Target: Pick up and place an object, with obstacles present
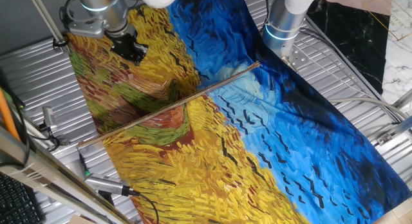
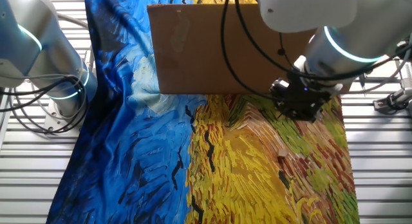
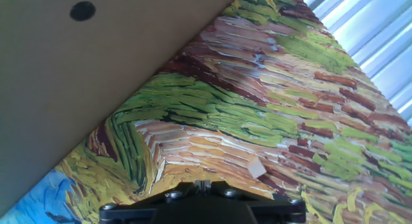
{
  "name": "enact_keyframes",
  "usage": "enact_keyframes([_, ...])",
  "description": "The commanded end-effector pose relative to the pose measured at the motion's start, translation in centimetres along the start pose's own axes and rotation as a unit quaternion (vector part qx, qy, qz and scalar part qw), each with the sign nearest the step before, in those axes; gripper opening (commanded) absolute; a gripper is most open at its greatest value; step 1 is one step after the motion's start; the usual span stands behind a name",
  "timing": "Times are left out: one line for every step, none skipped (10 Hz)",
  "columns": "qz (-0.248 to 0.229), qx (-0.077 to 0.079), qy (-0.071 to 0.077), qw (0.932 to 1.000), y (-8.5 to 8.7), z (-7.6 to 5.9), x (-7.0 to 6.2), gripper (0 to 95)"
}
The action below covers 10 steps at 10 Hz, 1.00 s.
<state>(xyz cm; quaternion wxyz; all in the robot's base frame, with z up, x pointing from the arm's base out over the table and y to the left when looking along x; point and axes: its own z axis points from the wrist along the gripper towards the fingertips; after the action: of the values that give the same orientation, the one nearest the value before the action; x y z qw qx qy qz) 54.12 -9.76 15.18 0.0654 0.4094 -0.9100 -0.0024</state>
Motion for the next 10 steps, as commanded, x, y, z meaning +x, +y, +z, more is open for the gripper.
enact_keyframes([0.005, 0.002, 0.0, 1.0, -0.1, 0.0, 0.1, 0.0])
enact_keyframes([0.0, 0.002, 0.0, 1.0, -0.1, 0.0, 0.1, 19.0])
enact_keyframes([-0.018, 0.005, -0.006, 0.9998, -0.3, -0.1, 0.3, 19.0])
enact_keyframes([-0.042, 0.008, -0.016, 0.999, -1.0, 0.0, 0.8, 19.0])
enact_keyframes([-0.057, 0.013, -0.02, 0.9981, -1.5, 0.3, 1.2, 38.0])
enact_keyframes([-0.068, 0.018, -0.023, 0.9973, -2.3, 0.8, 1.6, 38.0])
enact_keyframes([-0.078, 0.021, -0.027, 0.9964, -3.0, 1.5, 1.9, 38.0])
enact_keyframes([-0.084, 0.024, -0.029, 0.9957, -3.6, 2.1, 2.2, 38.0])
enact_keyframes([-0.089, 0.027, -0.032, 0.9951, -4.3, 3.0, 2.4, 38.0])
enact_keyframes([-0.093, 0.029, -0.032, 0.9947, -5.1, 3.8, 2.4, 38.0])
